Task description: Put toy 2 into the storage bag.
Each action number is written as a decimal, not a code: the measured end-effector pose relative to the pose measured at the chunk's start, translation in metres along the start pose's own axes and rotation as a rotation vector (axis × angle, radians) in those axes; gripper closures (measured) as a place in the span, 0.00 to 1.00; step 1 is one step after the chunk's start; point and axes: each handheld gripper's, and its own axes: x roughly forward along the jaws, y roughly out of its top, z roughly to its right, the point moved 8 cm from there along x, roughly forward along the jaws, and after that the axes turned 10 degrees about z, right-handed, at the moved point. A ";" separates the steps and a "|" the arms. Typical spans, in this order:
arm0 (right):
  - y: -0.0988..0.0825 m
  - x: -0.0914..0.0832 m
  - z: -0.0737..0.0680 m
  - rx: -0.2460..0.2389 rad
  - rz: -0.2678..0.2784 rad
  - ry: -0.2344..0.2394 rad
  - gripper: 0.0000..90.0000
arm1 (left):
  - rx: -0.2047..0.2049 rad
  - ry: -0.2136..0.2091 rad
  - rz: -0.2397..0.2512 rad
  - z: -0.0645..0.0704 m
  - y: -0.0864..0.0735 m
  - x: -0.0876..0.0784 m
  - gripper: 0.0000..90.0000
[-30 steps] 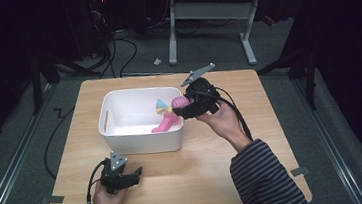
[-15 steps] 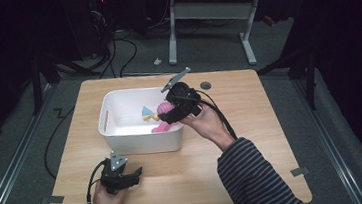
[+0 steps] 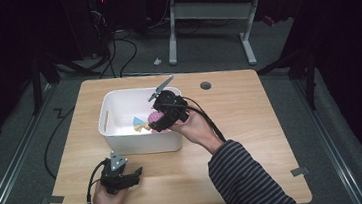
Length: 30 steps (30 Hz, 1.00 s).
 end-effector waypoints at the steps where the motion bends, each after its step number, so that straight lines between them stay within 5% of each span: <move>1: 0.000 0.000 -0.001 0.004 -0.001 0.000 0.38 | 0.000 0.000 0.000 0.000 0.000 0.000 0.27; 18: 0.001 -0.002 0.000 0.026 0.028 0.010 0.32 | -0.002 0.001 0.002 0.000 0.000 0.000 0.27; 30: -0.008 -0.046 0.011 0.023 0.135 -0.085 0.34 | -0.002 0.003 0.004 0.000 0.000 0.000 0.27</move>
